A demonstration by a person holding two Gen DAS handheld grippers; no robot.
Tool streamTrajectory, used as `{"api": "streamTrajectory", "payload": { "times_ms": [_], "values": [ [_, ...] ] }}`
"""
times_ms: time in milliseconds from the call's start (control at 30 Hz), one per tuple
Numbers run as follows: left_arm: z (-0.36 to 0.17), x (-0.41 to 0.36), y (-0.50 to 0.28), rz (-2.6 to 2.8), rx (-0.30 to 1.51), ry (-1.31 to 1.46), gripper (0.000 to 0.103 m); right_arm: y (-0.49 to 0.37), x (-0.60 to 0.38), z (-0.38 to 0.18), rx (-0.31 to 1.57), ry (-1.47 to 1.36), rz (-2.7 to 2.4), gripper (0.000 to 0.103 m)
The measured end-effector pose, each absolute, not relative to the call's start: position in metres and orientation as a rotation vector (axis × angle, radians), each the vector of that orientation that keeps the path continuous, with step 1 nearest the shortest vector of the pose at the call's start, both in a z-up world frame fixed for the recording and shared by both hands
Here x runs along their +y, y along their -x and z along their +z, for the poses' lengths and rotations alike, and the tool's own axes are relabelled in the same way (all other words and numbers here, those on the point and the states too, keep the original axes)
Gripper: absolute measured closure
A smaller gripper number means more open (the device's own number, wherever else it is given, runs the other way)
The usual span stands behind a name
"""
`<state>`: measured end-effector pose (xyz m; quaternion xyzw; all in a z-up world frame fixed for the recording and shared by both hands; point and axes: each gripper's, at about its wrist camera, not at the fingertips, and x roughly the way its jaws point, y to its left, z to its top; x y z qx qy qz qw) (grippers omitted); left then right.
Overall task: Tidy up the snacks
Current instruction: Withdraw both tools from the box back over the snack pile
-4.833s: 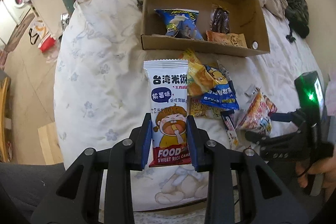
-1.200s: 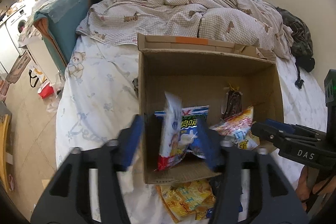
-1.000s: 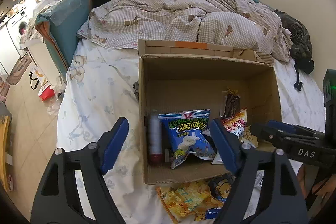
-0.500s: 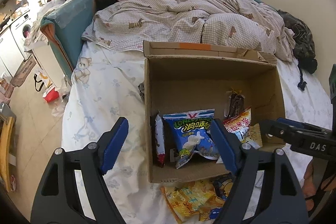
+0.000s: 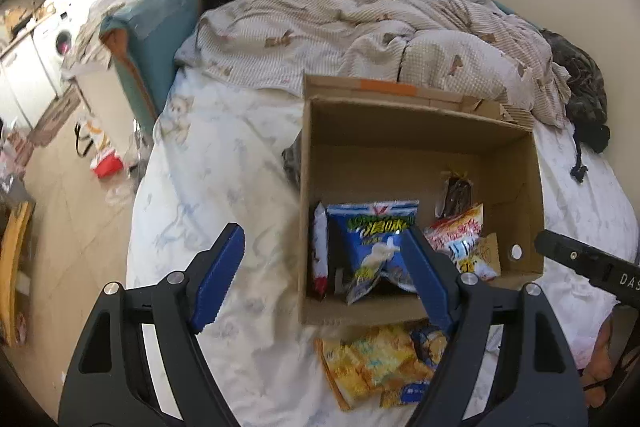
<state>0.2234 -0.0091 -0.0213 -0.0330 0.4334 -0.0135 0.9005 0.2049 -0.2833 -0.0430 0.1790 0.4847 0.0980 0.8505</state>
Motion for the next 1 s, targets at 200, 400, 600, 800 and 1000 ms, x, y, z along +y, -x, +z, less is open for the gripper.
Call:
{"api": "streamTrajectory", "payload": {
  "times_ms": [200, 400, 600, 800, 1000],
  "values": [
    [-0.016, 0.004, -0.201, 0.006, 0.894, 0.084, 0.025, -0.193, -0.286, -0.041, 1.023, -0.373, 0.194, 0.026],
    [-0.021, 0.013, -0.181, 0.025, 0.923, 0.130, 0.025, -0.175, -0.289, -0.041, 1.033, -0.368, 0.186, 0.026],
    [-0.024, 0.013, -0.164, 0.014, 0.943, 0.146, 0.025, -0.152, -0.291, -0.042, 1.045, -0.357, 0.176, 0.026],
    [-0.041, 0.001, -0.154, -0.024, 1.021, 0.141, 0.025, -0.137, -0.294, -0.050, 1.076, -0.319, 0.156, 0.026],
    [-0.054, -0.022, -0.144, -0.067, 1.062, 0.116, 0.025, -0.127, -0.307, -0.062, 1.136, -0.275, 0.151, 0.026]
  ]
}}
